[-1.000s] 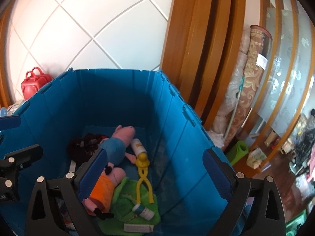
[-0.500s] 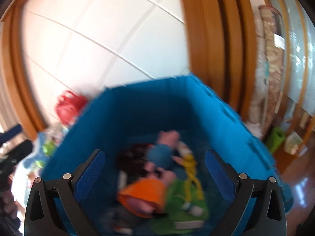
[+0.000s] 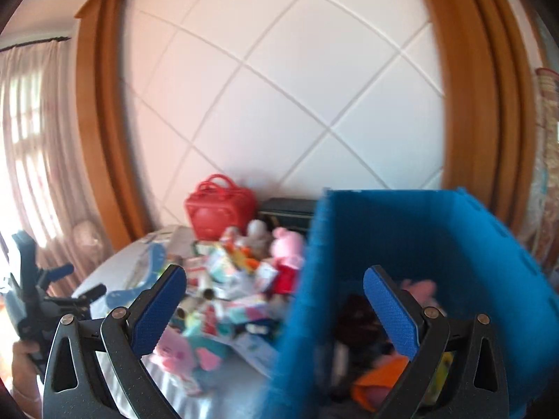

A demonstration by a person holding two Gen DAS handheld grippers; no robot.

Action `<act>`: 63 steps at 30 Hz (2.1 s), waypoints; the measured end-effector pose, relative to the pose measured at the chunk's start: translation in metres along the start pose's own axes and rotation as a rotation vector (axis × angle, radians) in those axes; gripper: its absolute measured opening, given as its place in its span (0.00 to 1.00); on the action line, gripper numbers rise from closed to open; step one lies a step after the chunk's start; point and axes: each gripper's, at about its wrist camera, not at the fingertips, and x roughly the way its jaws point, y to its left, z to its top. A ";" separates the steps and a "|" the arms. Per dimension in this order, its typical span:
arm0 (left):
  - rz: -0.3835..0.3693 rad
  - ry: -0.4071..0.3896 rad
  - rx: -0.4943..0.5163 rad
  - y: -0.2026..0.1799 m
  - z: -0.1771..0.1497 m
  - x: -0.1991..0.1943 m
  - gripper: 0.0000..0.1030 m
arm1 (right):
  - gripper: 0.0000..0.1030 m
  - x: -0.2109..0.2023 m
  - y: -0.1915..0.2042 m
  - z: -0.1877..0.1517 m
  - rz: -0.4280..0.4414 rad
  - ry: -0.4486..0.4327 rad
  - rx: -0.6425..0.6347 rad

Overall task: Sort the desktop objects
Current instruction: 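Withdraw both grippers from the bin back toward the pile, then grasp the large white WEI bottle with the left gripper while the right grasps a white medicine box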

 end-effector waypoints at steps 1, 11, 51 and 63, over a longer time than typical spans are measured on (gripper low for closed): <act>0.016 0.026 -0.003 0.019 -0.008 0.011 0.96 | 1.00 0.009 0.013 0.001 0.006 0.006 0.003; -0.025 0.277 -0.046 0.119 -0.091 0.129 0.96 | 1.00 0.135 0.090 -0.033 -0.021 0.214 0.049; -0.085 0.229 -0.155 0.155 -0.083 0.128 0.09 | 0.31 0.286 0.118 -0.125 -0.054 0.457 0.125; -0.174 0.518 -0.156 0.140 -0.212 0.095 0.76 | 0.30 0.272 0.106 -0.174 -0.073 0.505 0.127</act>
